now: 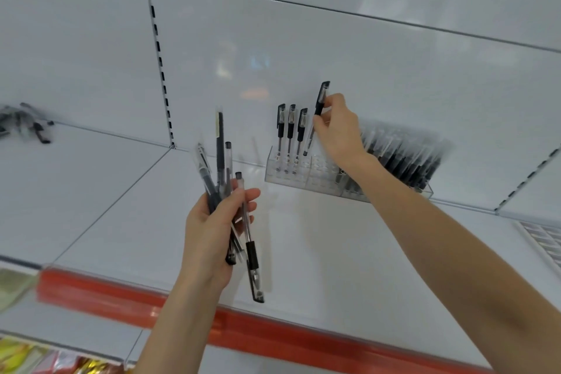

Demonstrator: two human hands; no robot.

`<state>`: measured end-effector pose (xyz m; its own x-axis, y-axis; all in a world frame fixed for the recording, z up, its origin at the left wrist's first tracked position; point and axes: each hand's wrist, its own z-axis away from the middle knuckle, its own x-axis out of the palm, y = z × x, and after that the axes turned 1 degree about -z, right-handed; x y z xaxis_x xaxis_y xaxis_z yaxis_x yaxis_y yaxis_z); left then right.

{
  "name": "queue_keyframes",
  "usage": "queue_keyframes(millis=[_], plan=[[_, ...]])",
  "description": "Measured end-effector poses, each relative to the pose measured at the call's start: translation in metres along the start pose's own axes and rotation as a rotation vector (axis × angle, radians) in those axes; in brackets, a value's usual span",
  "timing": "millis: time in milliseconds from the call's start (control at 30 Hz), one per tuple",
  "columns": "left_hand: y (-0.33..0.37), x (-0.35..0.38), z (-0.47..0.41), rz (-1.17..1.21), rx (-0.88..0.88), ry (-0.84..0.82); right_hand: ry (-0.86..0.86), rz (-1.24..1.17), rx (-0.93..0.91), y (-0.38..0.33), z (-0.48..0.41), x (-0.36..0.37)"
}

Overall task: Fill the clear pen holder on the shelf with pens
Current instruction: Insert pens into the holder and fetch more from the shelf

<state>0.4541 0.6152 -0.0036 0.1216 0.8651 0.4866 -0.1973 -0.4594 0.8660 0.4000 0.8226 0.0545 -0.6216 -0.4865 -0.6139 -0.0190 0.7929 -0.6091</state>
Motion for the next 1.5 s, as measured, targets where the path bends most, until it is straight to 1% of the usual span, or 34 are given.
queue_keyframes(millis=[200,333,533,700,800,867,900,933,1000,1067,1100,1133,1167,1200,1267,1333,1400,1433,1500], plan=[[-0.001,-0.002,-0.001,-0.012,-0.007,-0.021,0.003,0.021,-0.010,0.001,-0.004,0.000],[0.000,-0.003,-0.001,0.017,-0.003,-0.027,-0.050,0.019,0.013,0.011,0.001,0.007],[0.000,-0.006,-0.003,0.037,0.017,-0.017,-0.101,0.013,0.119,0.032,0.007,0.022],[0.000,-0.006,-0.005,0.065,0.024,-0.012,-0.146,0.034,0.179,0.032,0.005,0.021],[0.000,-0.005,-0.007,0.084,0.047,-0.008,-0.137,-0.035,0.235,0.024,0.013,0.010],[0.000,-0.004,-0.009,0.107,0.070,0.011,-0.097,-0.102,0.199,0.014,0.025,-0.002],[0.000,-0.003,-0.011,0.121,0.082,0.027,-0.113,-0.159,0.186,0.008,0.033,-0.009],[0.001,-0.001,-0.012,0.134,0.095,0.044,-0.163,-0.221,0.187,0.000,0.044,-0.017],[0.000,0.002,-0.015,0.155,0.120,0.074,-0.364,-0.329,0.225,-0.015,0.066,-0.032],[-0.002,0.005,-0.017,0.165,0.142,0.104,-0.598,-0.326,0.270,-0.025,0.086,-0.044],[-0.003,0.006,-0.018,0.166,0.150,0.116,-0.676,-0.328,0.294,-0.027,0.094,-0.048],[-0.004,0.007,-0.018,0.163,0.153,0.121,-0.705,-0.350,0.304,-0.027,0.100,-0.050],[-0.006,0.008,-0.019,0.155,0.151,0.118,-0.679,-0.376,0.302,-0.026,0.105,-0.051],[-0.008,0.010,-0.020,0.143,0.143,0.109,-0.608,-0.398,0.288,-0.022,0.106,-0.052],[-0.011,0.012,-0.020,0.112,0.119,0.081,-0.397,-0.467,0.291,-0.015,0.103,-0.054],[-0.013,0.014,-0.020,0.076,0.090,0.046,-0.181,-0.603,0.343,-0.008,0.093,-0.058],[-0.015,0.017,-0.017,0.022,0.060,0.028,-0.017,-0.717,0.380,-0.003,0.079,-0.062],[-0.016,0.018,-0.016,-0.012,0.053,0.030,0.048,-0.738,0.380,-0.003,0.072,-0.063],[-0.016,0.018,-0.014,-0.063,0.059,0.037,0.150,-0.705,0.320,-0.003,0.057,-0.062]])
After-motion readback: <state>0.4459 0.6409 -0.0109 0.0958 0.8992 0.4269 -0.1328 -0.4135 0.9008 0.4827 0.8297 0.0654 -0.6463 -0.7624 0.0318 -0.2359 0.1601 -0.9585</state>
